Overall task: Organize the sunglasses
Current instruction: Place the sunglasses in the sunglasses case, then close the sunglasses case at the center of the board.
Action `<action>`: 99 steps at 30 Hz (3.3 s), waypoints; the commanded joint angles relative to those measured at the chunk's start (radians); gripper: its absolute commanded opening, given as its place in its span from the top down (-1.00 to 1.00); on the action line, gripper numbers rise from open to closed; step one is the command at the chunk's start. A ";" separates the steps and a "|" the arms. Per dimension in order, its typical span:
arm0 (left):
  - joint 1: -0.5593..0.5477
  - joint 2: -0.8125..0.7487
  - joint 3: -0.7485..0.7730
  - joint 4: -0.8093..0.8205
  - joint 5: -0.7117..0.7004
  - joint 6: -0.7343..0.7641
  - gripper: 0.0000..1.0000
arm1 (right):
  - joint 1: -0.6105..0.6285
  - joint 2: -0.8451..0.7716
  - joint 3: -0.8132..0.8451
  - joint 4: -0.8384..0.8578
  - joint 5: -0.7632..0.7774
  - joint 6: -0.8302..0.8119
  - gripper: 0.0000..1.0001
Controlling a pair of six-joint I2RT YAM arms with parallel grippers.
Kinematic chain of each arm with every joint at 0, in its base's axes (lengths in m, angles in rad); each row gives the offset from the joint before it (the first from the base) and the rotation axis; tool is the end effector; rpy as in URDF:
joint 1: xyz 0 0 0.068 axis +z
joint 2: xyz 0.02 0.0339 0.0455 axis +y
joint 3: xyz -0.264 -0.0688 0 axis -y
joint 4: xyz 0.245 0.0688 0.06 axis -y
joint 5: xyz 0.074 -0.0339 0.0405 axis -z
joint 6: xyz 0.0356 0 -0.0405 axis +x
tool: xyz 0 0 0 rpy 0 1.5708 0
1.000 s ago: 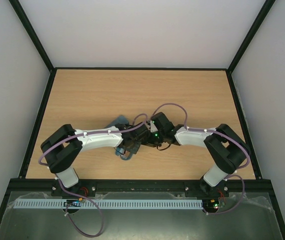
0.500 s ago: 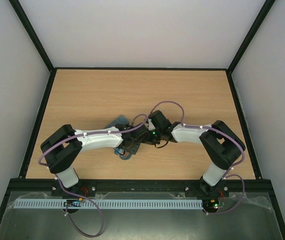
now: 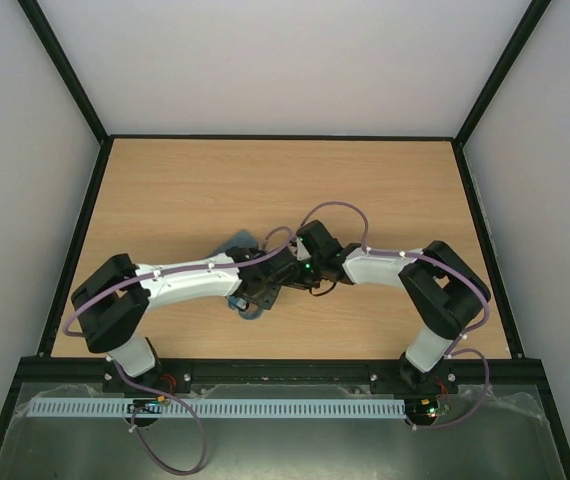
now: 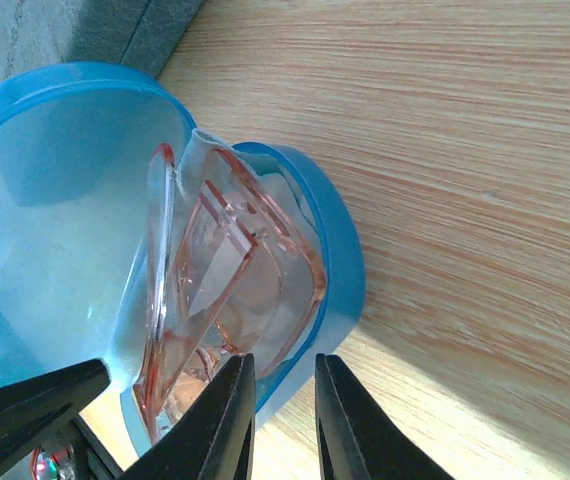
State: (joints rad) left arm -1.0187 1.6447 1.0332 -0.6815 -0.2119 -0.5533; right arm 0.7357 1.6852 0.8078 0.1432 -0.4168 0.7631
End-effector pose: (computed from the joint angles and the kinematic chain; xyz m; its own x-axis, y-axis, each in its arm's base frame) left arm 0.1660 -0.2552 0.1806 -0.8506 0.4014 -0.3396 0.4174 0.9083 0.0280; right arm 0.2364 0.2335 0.1543 -0.9371 0.0042 -0.3490 -0.2612 0.6549 0.7091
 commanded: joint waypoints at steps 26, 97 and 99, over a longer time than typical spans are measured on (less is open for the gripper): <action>0.268 -0.335 -0.039 -0.078 0.070 -0.093 0.89 | 0.007 -0.107 -0.030 -0.047 0.032 -0.036 0.96; 0.223 -0.212 -0.235 0.345 0.276 -0.175 0.95 | 0.010 0.058 -0.107 0.253 -0.114 0.180 0.71; 0.215 -0.199 -0.232 0.350 0.271 -0.178 0.95 | 0.010 0.056 -0.107 0.253 -0.113 0.179 0.72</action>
State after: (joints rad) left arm -0.7845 1.4086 0.7929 -0.3454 0.0525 -0.7162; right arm 0.7391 1.7302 0.6807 0.4145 -0.5198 0.9401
